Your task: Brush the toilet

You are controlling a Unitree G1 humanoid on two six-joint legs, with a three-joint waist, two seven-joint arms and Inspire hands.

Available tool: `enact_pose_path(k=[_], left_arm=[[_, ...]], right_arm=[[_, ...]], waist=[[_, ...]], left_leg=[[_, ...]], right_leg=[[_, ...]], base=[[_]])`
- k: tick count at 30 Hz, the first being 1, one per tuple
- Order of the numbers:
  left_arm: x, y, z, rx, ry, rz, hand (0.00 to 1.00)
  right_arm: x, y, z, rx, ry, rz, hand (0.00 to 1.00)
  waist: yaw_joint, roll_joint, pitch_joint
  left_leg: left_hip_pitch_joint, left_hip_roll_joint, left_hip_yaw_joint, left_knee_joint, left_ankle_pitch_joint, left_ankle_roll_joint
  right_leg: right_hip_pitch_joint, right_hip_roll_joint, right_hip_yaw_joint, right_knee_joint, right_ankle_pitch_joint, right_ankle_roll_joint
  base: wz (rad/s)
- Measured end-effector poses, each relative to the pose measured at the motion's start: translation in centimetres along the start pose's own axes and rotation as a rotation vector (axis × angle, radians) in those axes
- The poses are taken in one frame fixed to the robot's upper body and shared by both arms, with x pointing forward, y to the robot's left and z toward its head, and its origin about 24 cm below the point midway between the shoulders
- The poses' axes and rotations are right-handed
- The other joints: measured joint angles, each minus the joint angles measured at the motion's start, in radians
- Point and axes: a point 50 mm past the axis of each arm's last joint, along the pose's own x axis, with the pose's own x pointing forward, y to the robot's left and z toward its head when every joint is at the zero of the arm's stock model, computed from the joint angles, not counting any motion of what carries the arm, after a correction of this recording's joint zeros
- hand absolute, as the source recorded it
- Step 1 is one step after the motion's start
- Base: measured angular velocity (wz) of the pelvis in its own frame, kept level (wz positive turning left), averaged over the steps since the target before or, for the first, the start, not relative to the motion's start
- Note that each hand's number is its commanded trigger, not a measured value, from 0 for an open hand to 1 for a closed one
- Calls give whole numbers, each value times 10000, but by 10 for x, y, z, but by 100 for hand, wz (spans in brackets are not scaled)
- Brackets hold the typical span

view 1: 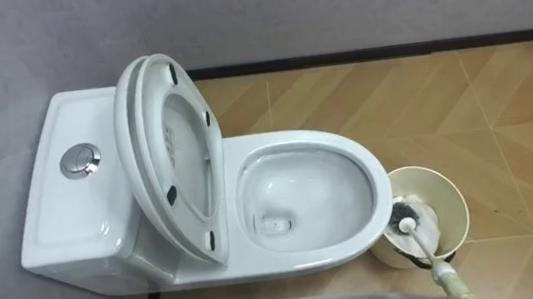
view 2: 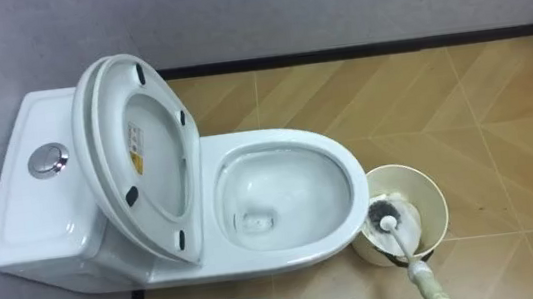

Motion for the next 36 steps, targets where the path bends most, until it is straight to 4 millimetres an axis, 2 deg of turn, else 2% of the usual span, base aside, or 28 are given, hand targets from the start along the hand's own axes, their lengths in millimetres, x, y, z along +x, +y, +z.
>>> enact_pose_path(k=[11,14,16,22,28,29,32,36], left_arm=[[0,-1,-1,-197,18,-83,0],[0,-1,-1,-193,90,-91,0],[0,0,-2,-209,151,-76,0],[0,6,-4,-864,178,412,0],[-1,11,-23,-1981,445,913,0],[-2,13,-26,-2318,483,1043,0],[-2,17,-30,-2754,466,1469,0],[-3,23,-27,-2828,172,1867,0]], right_arm=[[0,0,0,102,-10,-80,0],[0,0,0,910,-65,-144,0],[0,0,-2,1897,-130,-139,0],[3,7,-23,6366,303,-284,0],[4,15,-49,13052,1152,-264,0],[4,13,-49,14387,1154,-316,0],[2,-2,-42,16032,747,-760,0],[-5,-37,-20,16312,-556,-1740,0]], waist=[[12,-18,-4],[20,-15,0],[-12,-11,1],[-128,31,15],[-748,-3,2],[-827,-33,-7],[-910,-98,-40],[-940,-169,-55]], left_leg=[[20,-4,-2,7,-3,4],[75,-5,3,-22,-8,-1],[113,-13,5,-47,-8,-1],[258,-36,-7,-84,-20,3],[322,-45,7,-171,-21,0],[322,-44,16,-170,-20,1],[310,-61,18,-146,-25,11],[306,-109,10,-145,-28,19]], right_leg=[[-1,-1,90,-5,0,-1],[13,-1,133,-5,0,-1],[40,11,139,-3,0,-2],[193,4,143,-35,-13,2],[206,0,154,-31,-41,-8],[173,5,217,-4,-43,-8],[156,0,240,-3,-43,-2],[139,-4,278,-10,-37,10]], base=[[0],[0],[0],[0],[-3],[-8],[-5],[0]])
